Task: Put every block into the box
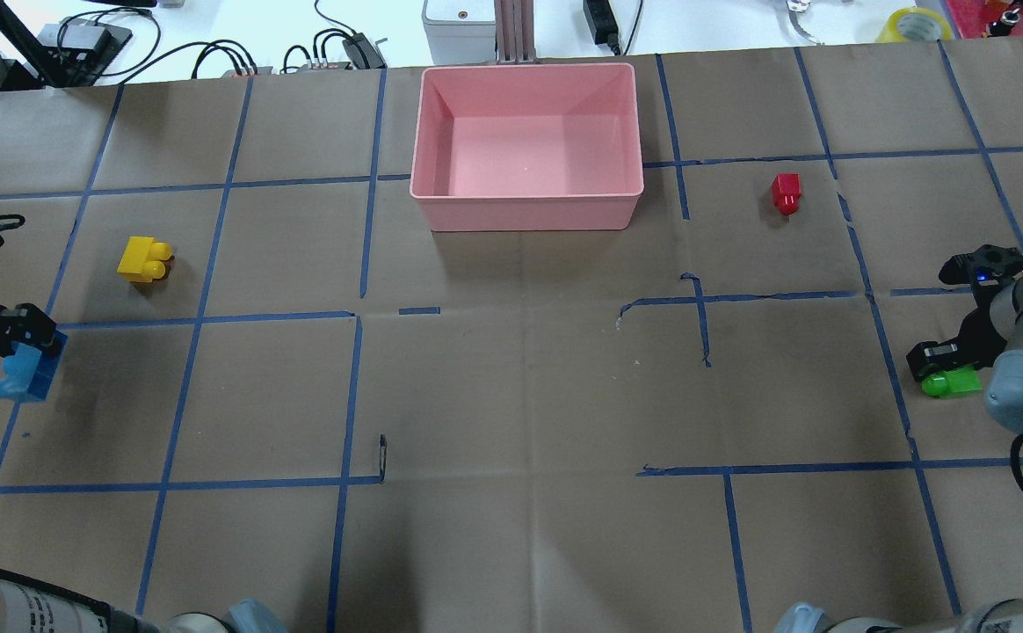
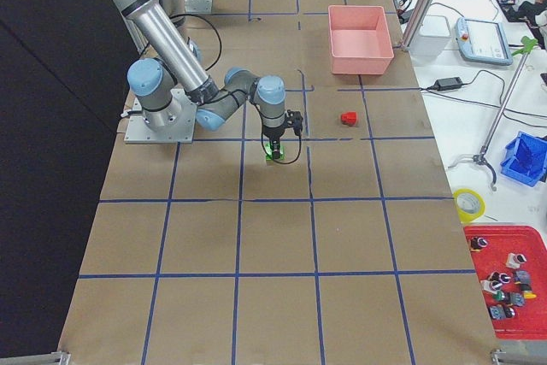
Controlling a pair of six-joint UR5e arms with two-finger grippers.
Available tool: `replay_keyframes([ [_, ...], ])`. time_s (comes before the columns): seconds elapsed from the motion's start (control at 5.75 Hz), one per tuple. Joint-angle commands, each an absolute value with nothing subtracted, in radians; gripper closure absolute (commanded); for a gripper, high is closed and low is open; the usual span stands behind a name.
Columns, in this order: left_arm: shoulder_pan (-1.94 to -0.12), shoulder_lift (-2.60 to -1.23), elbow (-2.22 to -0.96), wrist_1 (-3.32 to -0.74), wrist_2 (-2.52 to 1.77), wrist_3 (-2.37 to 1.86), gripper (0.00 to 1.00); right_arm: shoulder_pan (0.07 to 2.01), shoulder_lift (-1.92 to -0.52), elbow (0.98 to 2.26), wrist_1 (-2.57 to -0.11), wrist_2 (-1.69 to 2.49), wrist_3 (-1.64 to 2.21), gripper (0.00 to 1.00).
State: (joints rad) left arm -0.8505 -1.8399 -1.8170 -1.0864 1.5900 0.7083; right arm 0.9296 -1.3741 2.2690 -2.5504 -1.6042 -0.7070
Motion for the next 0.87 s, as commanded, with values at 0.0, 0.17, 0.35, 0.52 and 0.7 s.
replay_keyframes([
  [0.0,-0.983,-1.822,-1.548,-1.362,1.582,0.630,0.85,0.936,-1.470,2.185,-2.365,-1.605,-0.707,0.91],
  [0.17,-1.094,-1.830,-1.423,-1.426,1.580,0.561,0.85,0.955,-1.506,2.081,-2.223,-1.594,-0.687,0.91],
  [0.35,-1.199,-1.845,-1.349,-1.451,1.557,0.451,0.85,1.044,-1.506,1.936,-2.107,-1.589,-0.587,0.91],
  [0.52,-1.303,-1.870,-1.306,-1.454,1.510,0.339,0.85,1.143,-1.503,1.805,-2.004,-1.589,-0.498,0.91],
  [0.7,-1.428,-1.926,-1.225,-1.454,1.517,0.225,0.85,1.242,-1.499,1.722,-1.947,-1.576,-0.391,0.91],
])
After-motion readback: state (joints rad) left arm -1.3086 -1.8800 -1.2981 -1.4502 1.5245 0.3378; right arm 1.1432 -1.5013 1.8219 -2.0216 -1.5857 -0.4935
